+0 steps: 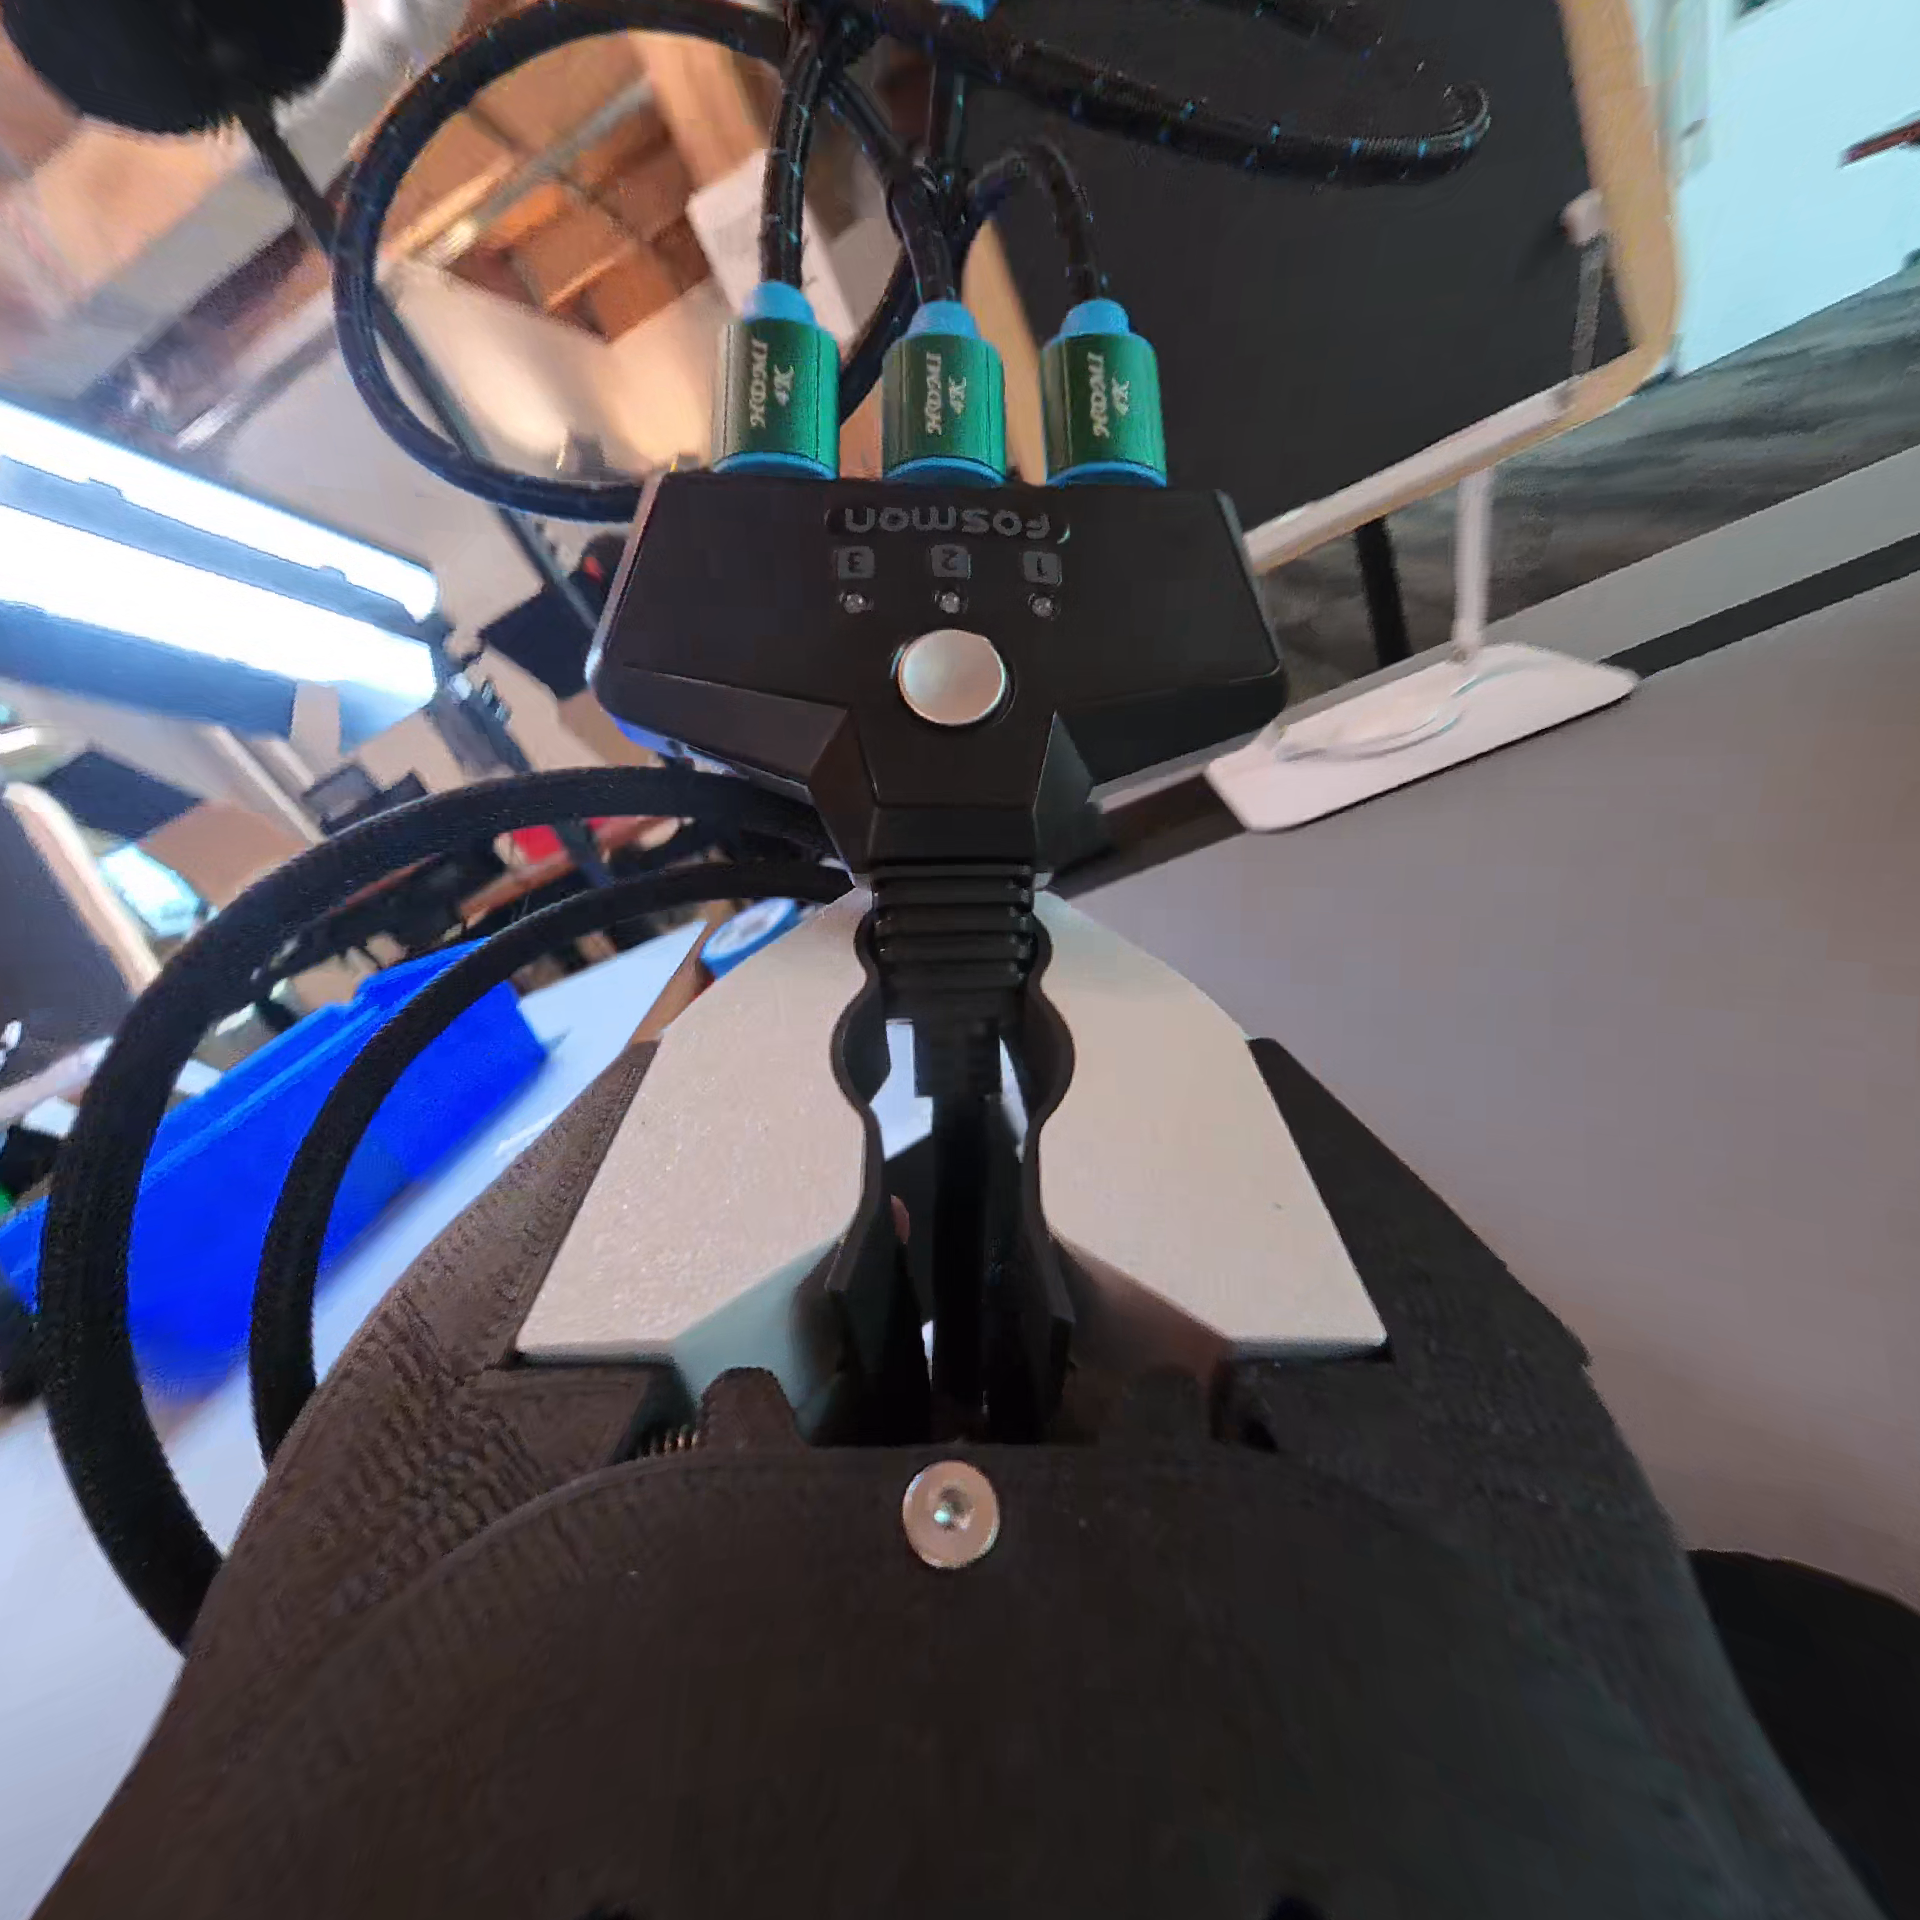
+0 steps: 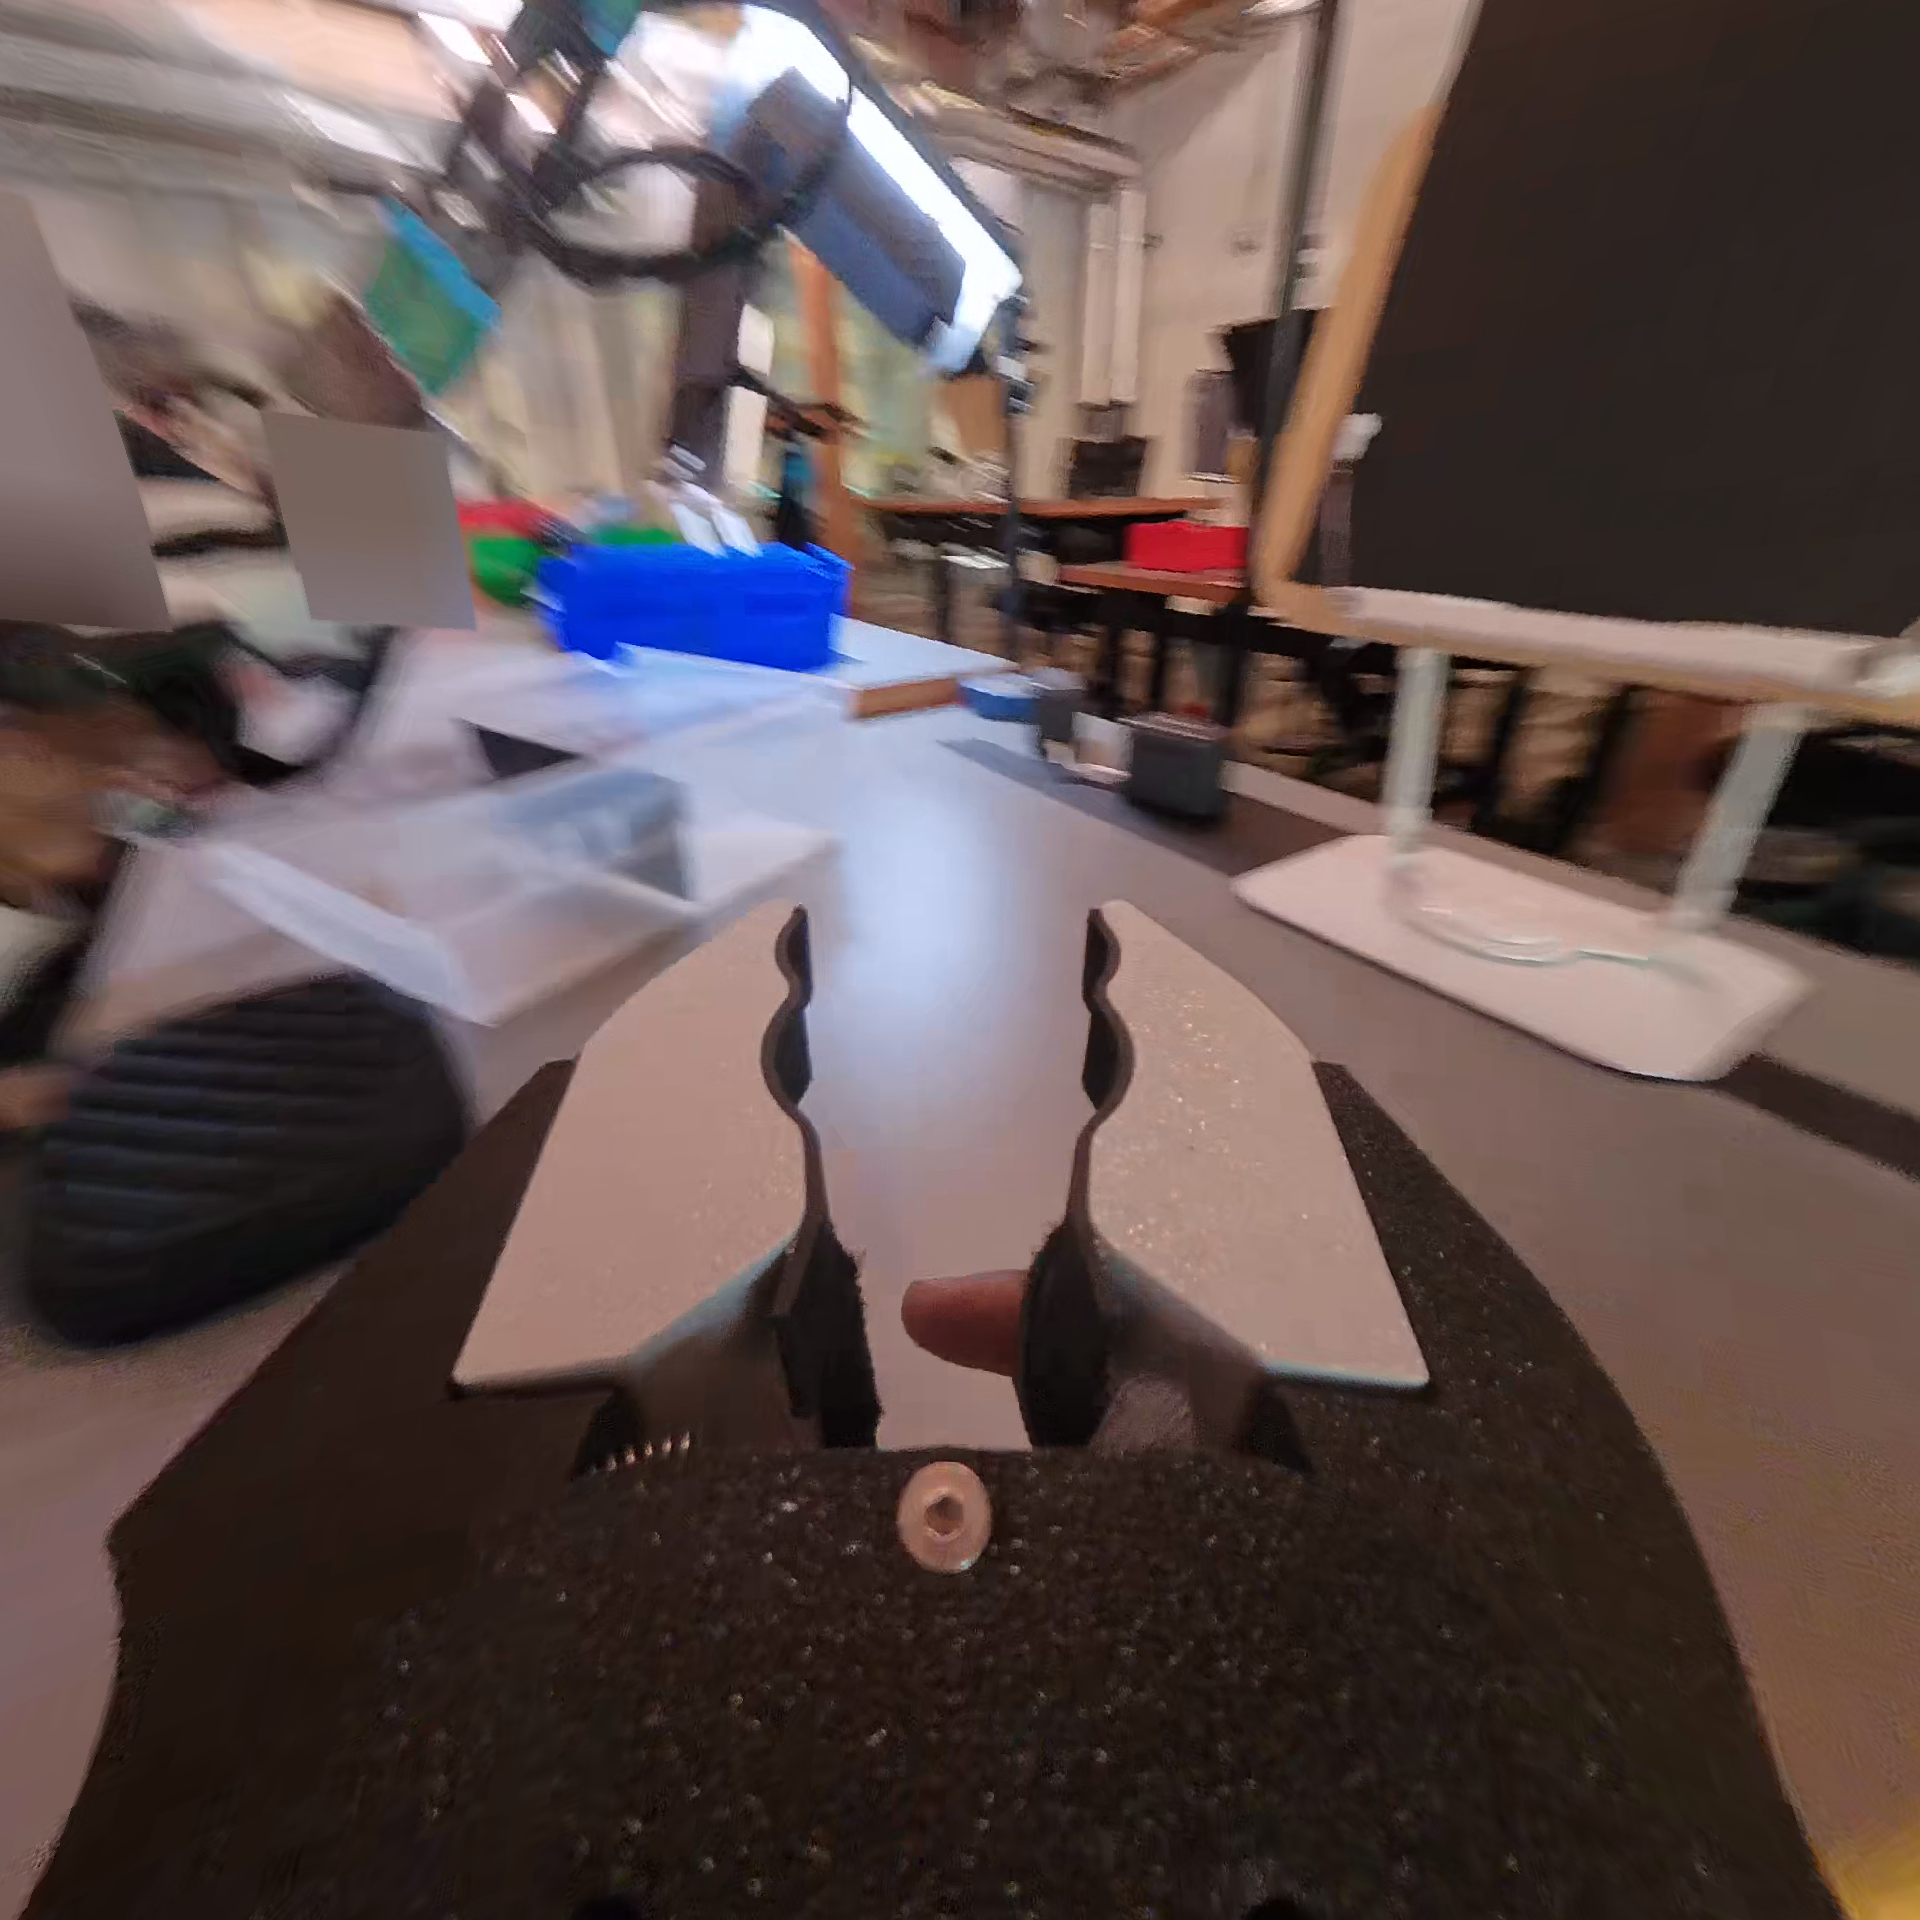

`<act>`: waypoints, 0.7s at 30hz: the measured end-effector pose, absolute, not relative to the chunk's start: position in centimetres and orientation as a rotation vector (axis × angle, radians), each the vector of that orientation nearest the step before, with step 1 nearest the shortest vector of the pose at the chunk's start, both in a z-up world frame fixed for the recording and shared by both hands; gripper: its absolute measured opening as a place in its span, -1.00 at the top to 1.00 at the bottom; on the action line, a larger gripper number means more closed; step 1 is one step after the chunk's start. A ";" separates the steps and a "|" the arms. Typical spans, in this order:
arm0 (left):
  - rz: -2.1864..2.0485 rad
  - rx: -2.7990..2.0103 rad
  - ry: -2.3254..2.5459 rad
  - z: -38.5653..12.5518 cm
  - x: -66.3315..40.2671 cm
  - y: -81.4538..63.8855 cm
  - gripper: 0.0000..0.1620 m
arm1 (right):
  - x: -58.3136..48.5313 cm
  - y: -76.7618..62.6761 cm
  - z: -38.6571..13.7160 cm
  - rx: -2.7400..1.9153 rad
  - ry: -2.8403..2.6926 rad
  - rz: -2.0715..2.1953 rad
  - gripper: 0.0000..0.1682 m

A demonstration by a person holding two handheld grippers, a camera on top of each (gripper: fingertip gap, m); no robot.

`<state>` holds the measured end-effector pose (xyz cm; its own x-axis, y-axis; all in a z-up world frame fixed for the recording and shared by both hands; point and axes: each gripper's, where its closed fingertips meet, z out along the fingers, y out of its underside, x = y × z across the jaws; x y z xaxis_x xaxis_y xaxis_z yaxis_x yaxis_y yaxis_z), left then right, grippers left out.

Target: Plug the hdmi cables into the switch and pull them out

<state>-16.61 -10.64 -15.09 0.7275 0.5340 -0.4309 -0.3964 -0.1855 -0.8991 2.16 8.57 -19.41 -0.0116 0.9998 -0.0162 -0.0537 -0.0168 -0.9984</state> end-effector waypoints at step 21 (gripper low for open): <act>0.193 -1.748 0.372 -24.0 1.0 -1.1 0.48 | 2.1 2.3 -18.0 -1.074 -1.277 1.896 0.85</act>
<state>0.96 -1.14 -23.99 0.9336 -0.1418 -0.3290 -0.3506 -0.1725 -0.9205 2.12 2.27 -18.01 -0.4878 0.8243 -0.2875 -0.0435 -0.3519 -0.9350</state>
